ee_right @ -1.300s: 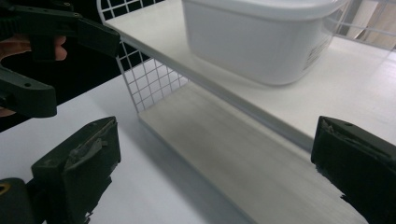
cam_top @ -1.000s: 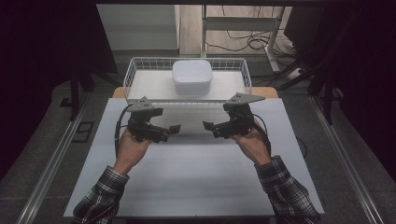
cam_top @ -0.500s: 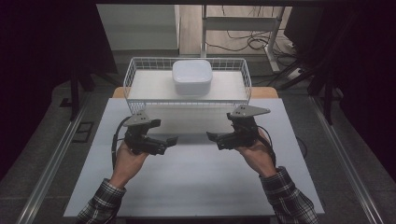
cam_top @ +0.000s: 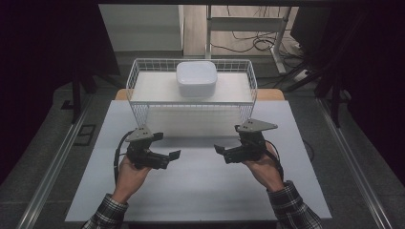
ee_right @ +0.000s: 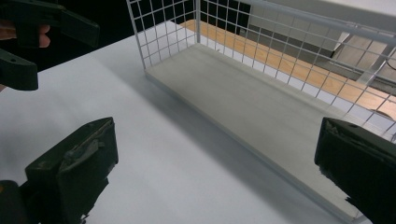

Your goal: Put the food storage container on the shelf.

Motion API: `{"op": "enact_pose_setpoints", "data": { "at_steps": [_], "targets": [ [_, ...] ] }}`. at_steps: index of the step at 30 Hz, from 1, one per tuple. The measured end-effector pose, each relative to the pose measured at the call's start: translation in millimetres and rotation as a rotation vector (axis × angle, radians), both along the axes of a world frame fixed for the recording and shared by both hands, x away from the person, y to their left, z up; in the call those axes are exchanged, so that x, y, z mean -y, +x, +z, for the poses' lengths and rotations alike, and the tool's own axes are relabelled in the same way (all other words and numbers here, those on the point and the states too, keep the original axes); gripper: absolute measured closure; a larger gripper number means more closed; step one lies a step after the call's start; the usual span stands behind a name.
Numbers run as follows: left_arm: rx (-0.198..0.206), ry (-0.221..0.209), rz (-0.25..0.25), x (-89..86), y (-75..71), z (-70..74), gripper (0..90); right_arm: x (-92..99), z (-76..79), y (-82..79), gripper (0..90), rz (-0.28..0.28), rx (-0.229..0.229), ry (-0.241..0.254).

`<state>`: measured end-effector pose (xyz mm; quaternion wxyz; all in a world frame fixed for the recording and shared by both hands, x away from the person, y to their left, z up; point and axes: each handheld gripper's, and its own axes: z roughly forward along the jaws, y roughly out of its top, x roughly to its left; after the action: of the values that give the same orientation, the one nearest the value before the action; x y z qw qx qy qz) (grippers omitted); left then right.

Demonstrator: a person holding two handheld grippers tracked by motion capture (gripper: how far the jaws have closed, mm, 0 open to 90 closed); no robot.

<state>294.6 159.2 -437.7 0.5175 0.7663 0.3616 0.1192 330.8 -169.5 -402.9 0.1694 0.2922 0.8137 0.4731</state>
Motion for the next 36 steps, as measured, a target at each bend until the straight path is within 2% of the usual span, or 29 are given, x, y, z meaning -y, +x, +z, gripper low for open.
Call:
{"op": "enact_pose_setpoints", "data": {
  "at_steps": [3, 7, 18, 36],
  "targets": [
    [-0.007, -0.003, -0.001, 1.4, -1.6, -5.4, 3.7, 0.4, -4.1, -1.8, 0.0, 0.000, -0.001, -0.001],
    [-0.010, 0.015, -0.002, 4.0, -3.2, -10.2, 3.8, 1.3, -8.9, -4.6, 0.0, -0.002, 0.000, -0.004],
    [-0.028, 0.004, -0.007, 3.4, -9.6, -20.9, 3.7, 4.9, -23.3, -11.3, 0.0, -0.008, -0.009, -0.025],
    [-0.049, 0.011, 0.011, -5.3, -29.7, -36.4, 3.8, 13.1, -30.1, -30.3, 0.0, -0.006, 0.003, -0.039]
  ]
}}
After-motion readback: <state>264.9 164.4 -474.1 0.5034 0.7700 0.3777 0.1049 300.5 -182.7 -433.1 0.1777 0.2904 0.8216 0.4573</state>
